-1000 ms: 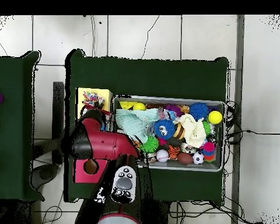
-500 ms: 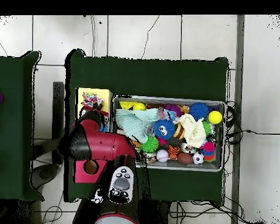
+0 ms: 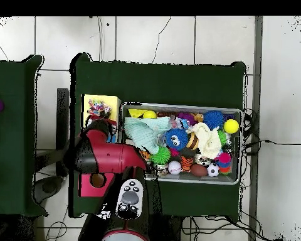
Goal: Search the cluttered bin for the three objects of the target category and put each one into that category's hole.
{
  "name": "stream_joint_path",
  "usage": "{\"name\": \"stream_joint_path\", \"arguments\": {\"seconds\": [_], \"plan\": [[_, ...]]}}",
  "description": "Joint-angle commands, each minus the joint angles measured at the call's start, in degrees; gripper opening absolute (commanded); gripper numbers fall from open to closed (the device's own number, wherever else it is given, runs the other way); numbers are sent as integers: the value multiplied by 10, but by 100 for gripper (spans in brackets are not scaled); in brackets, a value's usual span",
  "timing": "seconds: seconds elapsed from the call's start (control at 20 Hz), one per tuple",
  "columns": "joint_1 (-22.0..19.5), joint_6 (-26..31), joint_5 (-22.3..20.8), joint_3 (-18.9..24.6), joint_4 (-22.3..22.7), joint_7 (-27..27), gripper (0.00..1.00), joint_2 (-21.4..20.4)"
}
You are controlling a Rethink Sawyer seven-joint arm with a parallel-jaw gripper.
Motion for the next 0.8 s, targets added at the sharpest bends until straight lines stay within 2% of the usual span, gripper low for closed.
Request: {"name": "stream_joint_path", "arguments": {"seconds": [0.05, 0.4, 0.8], "plan": [[-2, 61, -52, 34, 63, 36, 0, 61], [24, 47, -29, 30, 56, 63, 0, 75], [60, 65, 0, 9, 36, 78, 0, 88]]}}
